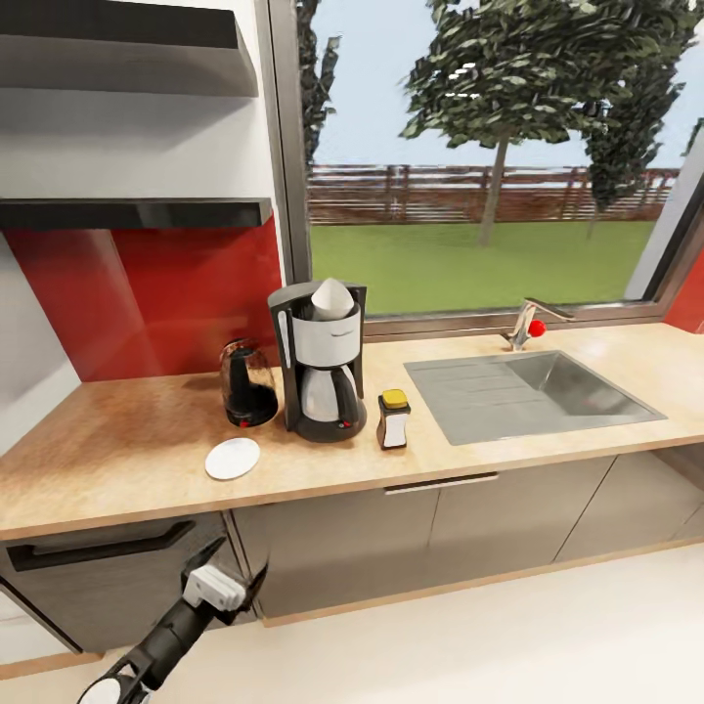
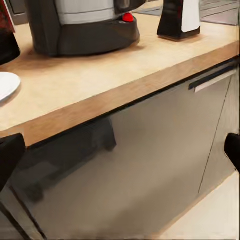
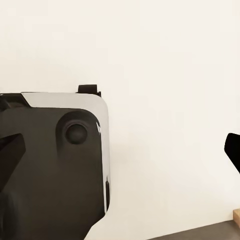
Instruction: Set up a coffee station on the kitchen countertop: keep the coffee maker on the countertop, move the bottle of coffee from the kitchen shelf to the counter next to the coffee maker, place a paper coffee filter on top of the coffee maker, put the saucer next to the coffee maker with the coffee cup on the saucer, and place the electric kettle next to the coffee maker.
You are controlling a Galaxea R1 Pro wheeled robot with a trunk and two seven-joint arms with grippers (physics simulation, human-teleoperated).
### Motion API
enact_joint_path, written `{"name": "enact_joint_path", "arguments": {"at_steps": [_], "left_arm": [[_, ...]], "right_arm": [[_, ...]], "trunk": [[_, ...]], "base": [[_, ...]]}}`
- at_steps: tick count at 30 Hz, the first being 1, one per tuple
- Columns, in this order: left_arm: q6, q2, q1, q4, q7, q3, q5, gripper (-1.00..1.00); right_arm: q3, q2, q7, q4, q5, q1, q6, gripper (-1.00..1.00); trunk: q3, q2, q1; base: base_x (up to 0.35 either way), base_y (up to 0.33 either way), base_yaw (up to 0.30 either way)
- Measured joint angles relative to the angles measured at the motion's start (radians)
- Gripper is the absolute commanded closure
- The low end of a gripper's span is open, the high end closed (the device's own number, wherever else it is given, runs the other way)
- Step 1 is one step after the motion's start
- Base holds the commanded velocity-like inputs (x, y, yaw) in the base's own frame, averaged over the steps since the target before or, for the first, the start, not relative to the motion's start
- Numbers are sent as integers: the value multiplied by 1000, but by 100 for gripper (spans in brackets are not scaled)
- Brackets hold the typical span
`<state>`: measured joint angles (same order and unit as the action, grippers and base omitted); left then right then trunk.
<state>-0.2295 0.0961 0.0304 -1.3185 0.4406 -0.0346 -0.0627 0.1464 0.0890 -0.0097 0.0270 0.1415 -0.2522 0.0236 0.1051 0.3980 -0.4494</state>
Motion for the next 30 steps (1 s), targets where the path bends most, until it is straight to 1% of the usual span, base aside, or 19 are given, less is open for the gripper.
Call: {"name": "enact_joint_path", "arguments": {"at_steps": [3,4,6,7,9,10,13,15,16,18,19,20,21,23,24,26,27,28,30], "left_arm": [[-18,0,-52,10,-1,0,32,-100],[-21,0,-62,16,-1,0,37,-100],[-26,1,-89,63,-1,0,45,-100],[-26,1,-94,83,-1,0,47,-100],[-28,3,-104,181,-1,-1,46,-100],[-28,5,-105,212,-1,-1,46,-100],[-27,13,-108,410,-7,-2,43,-100],[-27,26,-107,542,-35,-2,42,-100],[-27,32,-106,574,-47,-1,42,-100],[-23,51,-106,676,-116,1,41,-100],[-21,54,-106,699,-139,1,41,-100],[-19,59,-106,739,-188,1,42,-100],[-15,62,-106,799,-275,0,43,-100],[-13,62,-106,892,-397,-1,46,-100],[-12,63,-105,918,-423,0,47,-100],[-11,60,-106,1018,-511,0,50,-100],[-11,59,-105,1043,-528,1,50,-100],[-11,57,-106,1087,-551,1,51,-100],[-10,56,-105,1159,-573,0,52,-100]], "right_arm": [[0,-1,0,0,0,0,1,-100],[-1,-1,1,0,0,0,1,-100],[-1,-4,1,0,0,0,2,-100],[-1,-5,1,0,0,0,2,-100],[-1,-14,1,0,0,0,3,-100],[-1,-17,1,0,0,0,3,-100],[-1,-32,1,2,1,0,3,-100],[-2,-36,2,3,1,0,3,-100],[-2,-36,2,3,1,0,3,-100],[-3,-38,2,4,2,0,3,-100],[-2,-38,2,5,2,0,3,-100],[-2,-38,3,6,2,0,3,-100],[-1,-38,3,12,2,0,3,-100],[1,-38,3,39,1,0,3,-100],[1,-38,3,48,1,0,3,-100],[2,-38,3,84,0,0,3,-100],[2,-38,3,92,-1,0,3,-100],[3,-38,3,106,-1,0,3,-100],[3,-39,3,136,-2,0,3,-100]], "trunk": [[0,0,0],[0,0,0],[0,0,0],[0,0,0],[0,0,0],[0,0,0],[0,0,0],[0,0,0],[0,0,0],[0,0,0],[0,0,0],[0,0,0],[0,0,0],[0,0,0],[0,0,0],[0,0,0],[0,0,0],[0,0,0],[0,0,0]], "base": [[0,0,0],[0,0,0],[0,0,0],[0,0,0],[0,0,0],[0,0,0],[0,0,0],[0,0,0],[0,0,0],[0,0,0],[0,0,0],[0,0,0],[0,0,0],[0,0,0],[0,0,0],[0,0,0],[0,0,0],[0,0,0],[0,0,0]]}}
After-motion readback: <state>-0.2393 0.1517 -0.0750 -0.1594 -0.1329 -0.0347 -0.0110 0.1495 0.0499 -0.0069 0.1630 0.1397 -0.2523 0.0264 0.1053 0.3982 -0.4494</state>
